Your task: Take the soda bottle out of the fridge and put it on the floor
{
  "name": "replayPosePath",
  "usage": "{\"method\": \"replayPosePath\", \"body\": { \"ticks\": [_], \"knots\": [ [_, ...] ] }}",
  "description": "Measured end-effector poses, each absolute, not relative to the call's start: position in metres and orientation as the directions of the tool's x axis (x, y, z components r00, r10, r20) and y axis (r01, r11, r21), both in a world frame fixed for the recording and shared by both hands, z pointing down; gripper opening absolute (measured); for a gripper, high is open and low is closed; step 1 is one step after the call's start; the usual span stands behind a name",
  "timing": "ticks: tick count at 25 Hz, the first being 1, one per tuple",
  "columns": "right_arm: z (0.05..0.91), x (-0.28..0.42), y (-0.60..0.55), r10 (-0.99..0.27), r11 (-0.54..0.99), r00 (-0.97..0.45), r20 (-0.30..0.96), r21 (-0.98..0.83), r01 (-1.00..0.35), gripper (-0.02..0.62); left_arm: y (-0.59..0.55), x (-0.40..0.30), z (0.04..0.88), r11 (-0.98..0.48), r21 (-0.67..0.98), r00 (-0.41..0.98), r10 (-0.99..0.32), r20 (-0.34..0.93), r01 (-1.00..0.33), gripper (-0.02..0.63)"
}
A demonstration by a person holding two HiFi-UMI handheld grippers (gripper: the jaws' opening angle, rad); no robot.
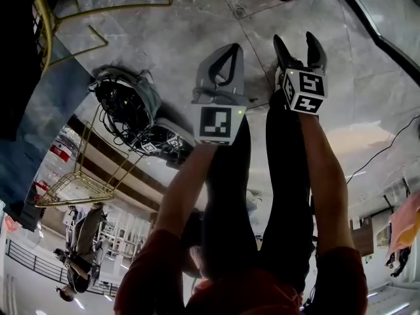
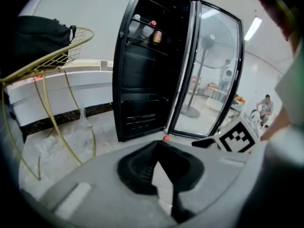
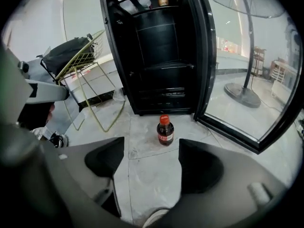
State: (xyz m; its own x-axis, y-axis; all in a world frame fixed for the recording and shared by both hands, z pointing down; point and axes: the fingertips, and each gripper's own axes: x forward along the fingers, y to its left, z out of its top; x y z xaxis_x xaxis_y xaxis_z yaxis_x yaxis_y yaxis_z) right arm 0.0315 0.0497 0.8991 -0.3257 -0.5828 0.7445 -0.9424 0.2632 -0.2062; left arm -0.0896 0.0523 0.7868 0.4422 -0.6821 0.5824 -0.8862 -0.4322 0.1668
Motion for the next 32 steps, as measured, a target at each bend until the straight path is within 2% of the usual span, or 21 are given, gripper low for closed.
{"method": "replayPosePath", "body": {
  "ticks": [8,15,25,32],
  "knots": [
    [0.788,0.032,0.076,-0.576,0.250,-0.327,0.749,-0.219,-0.943,0.347,0.067,-0.082,0.672,-0.495,0.171,0.489,-0.634,0.600,-0.852,0.000],
    [0.675,0.049,0.075,-0.576,0.252,-0.333,0.747,-0.226,-0.941,0.347,0.056,-0.076,0.552,-0.495,0.129,0.472,-0.669,0.575,-0.859,0.000],
    [0.468,0.067,0.063,-0.675,0.196,-0.352,0.649,-0.302,-0.933,0.347,0.040,-0.067,0.361,-0.448,0.093,0.431,-0.752,0.499,-0.889,0.000],
    [0.331,0.063,0.051,-0.744,0.264,-0.409,0.529,-0.330,-0.906,0.347,0.034,-0.063,0.248,-0.447,0.045,0.419,-0.795,0.439,-0.894,0.000]
  ]
}}
